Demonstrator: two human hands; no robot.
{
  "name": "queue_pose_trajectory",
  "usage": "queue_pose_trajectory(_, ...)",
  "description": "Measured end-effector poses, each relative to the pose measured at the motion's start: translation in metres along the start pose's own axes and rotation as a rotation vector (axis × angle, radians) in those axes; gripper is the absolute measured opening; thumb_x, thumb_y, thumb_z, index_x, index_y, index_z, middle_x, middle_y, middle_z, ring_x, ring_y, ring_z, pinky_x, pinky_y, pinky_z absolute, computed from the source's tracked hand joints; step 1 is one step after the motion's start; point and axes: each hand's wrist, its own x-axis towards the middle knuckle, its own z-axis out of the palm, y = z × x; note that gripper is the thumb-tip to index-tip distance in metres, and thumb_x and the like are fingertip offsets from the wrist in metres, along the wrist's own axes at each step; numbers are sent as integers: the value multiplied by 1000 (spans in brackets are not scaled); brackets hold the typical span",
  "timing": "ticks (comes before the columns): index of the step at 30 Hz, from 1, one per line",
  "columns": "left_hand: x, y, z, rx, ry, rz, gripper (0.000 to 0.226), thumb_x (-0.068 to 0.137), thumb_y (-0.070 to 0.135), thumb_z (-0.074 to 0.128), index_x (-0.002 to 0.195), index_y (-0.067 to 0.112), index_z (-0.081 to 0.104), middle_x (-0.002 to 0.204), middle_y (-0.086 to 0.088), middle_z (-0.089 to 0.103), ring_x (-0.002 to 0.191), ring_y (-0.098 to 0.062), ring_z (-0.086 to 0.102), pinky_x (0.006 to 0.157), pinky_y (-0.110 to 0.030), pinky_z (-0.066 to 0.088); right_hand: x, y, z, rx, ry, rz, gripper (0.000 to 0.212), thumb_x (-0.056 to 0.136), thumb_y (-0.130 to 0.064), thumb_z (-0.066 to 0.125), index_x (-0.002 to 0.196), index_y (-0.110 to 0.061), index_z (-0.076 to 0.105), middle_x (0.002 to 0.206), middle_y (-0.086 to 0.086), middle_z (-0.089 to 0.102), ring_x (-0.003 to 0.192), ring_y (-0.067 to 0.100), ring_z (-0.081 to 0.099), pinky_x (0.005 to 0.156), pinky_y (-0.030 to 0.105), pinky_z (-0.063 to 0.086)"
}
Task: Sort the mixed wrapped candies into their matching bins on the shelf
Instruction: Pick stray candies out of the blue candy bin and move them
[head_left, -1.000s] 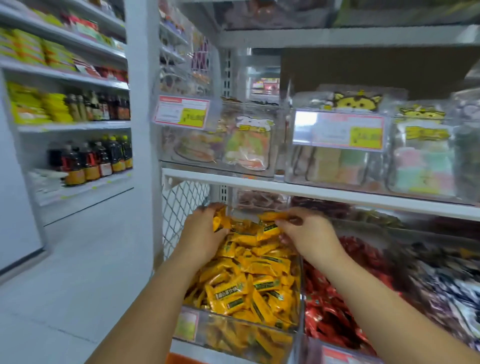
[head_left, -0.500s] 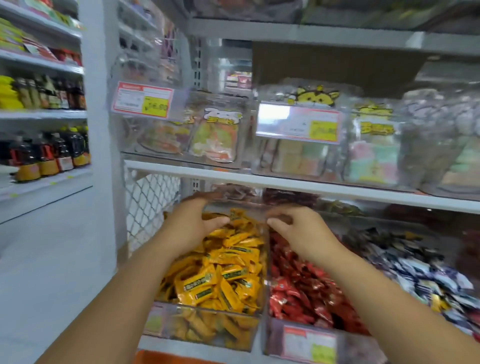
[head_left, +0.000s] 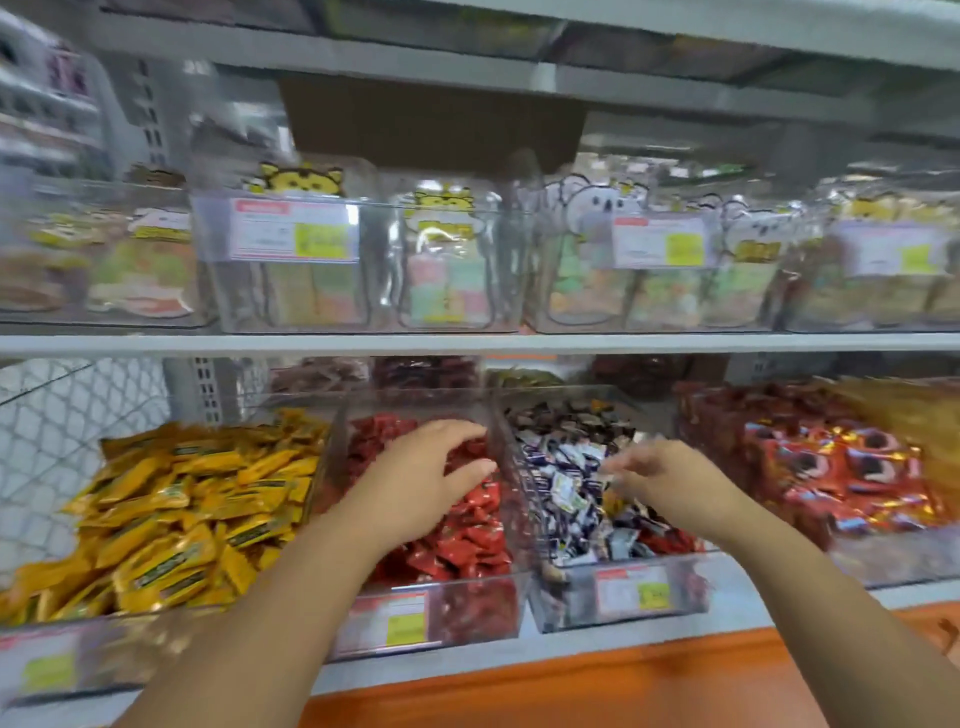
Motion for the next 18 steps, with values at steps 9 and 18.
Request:
queue_pose_trajectory(9,10,4,63,-31,-133,95,66,87,73,24,145,42,33,155,26,17,142,10,2,121,-29,8,26,41,26,-260,-137,46,44,97,-28,54,139,-16,47,129,11,54,111,27,54,77,28,40)
queue_pose_trajectory(18,18,-1,72,-135,-42,69,62,79,77,31,128,45,52,148,29,30,140,11,13,119,-32,18,35,43,41,-109,33,90,21,83,-24,73,81,-32,54,90,-5,63,84,20,61,72,31,49)
